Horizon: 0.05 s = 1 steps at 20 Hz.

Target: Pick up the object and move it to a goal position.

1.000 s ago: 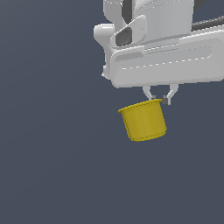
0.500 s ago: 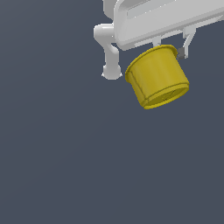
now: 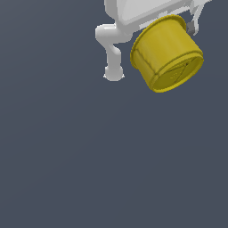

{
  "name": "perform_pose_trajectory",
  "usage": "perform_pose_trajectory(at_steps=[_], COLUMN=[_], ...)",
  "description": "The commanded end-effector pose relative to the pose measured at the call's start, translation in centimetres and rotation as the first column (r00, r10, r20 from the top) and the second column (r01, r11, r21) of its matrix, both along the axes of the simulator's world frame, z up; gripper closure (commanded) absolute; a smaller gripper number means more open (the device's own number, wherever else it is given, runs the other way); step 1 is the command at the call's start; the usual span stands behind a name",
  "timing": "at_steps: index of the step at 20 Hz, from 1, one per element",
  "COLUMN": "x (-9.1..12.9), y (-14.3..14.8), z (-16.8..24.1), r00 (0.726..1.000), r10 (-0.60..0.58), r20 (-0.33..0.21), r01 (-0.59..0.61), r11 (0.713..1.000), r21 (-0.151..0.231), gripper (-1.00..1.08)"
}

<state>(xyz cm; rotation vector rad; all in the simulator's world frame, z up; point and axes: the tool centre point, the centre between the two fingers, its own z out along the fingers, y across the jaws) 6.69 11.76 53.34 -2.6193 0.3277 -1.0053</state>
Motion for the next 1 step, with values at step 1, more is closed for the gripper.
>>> perform_pose_trajectory(at_steps=[1], x=[-0.15], y=[0.00], z=[0.38], r00=[1.000], r10=[0.001], r20=[0.009], r01=[-0.001], r11=[1.000], r21=[0.001], gripper=[1.08])
